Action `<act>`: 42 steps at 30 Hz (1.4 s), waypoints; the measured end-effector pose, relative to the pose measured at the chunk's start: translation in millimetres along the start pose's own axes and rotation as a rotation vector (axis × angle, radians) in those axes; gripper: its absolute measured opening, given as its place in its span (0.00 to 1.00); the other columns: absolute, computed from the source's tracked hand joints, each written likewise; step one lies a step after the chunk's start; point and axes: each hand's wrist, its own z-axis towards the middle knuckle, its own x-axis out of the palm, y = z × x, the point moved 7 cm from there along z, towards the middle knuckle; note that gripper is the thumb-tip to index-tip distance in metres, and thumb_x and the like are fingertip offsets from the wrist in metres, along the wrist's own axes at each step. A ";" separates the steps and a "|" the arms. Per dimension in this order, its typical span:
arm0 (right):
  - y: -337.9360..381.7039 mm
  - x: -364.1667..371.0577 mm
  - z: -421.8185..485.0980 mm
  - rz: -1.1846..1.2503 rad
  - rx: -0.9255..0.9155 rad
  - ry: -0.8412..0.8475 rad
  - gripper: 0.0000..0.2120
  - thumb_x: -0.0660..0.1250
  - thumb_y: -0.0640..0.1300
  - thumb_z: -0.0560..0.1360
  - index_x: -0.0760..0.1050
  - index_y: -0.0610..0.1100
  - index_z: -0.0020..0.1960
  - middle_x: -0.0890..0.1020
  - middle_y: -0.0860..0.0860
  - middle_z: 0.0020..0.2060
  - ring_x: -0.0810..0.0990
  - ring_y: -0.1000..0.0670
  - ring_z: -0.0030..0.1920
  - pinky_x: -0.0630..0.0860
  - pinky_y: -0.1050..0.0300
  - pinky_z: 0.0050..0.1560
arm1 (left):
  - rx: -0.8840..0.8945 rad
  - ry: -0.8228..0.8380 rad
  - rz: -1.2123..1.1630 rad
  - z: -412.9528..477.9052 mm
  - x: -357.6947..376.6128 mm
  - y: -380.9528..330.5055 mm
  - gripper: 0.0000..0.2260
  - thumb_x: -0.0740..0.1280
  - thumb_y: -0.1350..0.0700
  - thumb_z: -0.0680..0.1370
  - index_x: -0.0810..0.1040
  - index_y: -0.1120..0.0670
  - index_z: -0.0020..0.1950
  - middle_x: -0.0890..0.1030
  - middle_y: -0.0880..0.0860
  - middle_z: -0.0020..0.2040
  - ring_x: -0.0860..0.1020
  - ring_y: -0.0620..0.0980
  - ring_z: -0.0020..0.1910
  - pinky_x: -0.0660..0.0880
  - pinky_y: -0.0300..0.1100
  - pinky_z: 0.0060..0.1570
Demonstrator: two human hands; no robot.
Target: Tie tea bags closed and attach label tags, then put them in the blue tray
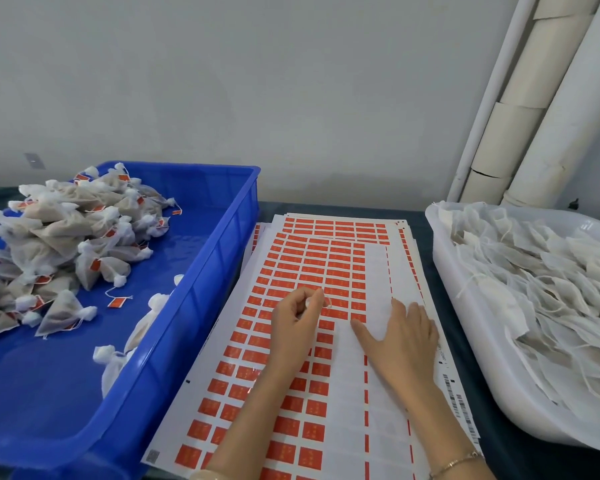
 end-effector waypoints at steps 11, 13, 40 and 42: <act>-12.8 -27.7 22.0 0.751 0.215 -0.114 0.33 0.78 0.52 0.66 0.63 0.52 0.64 0.74 0.53 0.59 0.76 0.49 0.56 0.74 0.46 0.57 | -0.021 -0.028 -0.039 -0.8 -3.5 1.7 0.10 0.63 0.51 0.80 0.79 0.52 0.42 0.80 0.44 0.35 0.79 0.42 0.37 0.73 0.27 0.36; -18.5 -25.1 25.8 0.827 0.252 0.017 0.26 0.77 0.51 0.67 0.67 0.53 0.58 0.77 0.56 0.53 0.80 0.52 0.48 0.77 0.48 0.49 | -0.021 -0.042 -0.048 -1.7 -4.6 0.8 0.09 0.63 0.51 0.80 0.79 0.51 0.42 0.81 0.43 0.36 0.79 0.42 0.38 0.74 0.28 0.37; -29.8 -5.3 29.5 1.184 0.249 0.555 0.13 0.69 0.45 0.76 0.77 0.47 0.60 0.85 0.43 0.50 0.83 0.38 0.51 0.74 0.35 0.60 | 0.132 0.251 0.424 9.6 33.1 -17.7 0.06 0.68 0.44 0.75 0.80 0.40 0.51 0.78 0.40 0.58 0.73 0.43 0.60 0.76 0.46 0.60; -26.9 -6.0 28.1 1.204 0.234 0.568 0.16 0.71 0.47 0.74 0.76 0.48 0.61 0.84 0.43 0.52 0.83 0.38 0.51 0.74 0.35 0.60 | 0.129 0.294 0.457 9.2 33.4 -16.5 0.10 0.68 0.40 0.73 0.79 0.39 0.53 0.76 0.40 0.62 0.71 0.44 0.64 0.75 0.49 0.62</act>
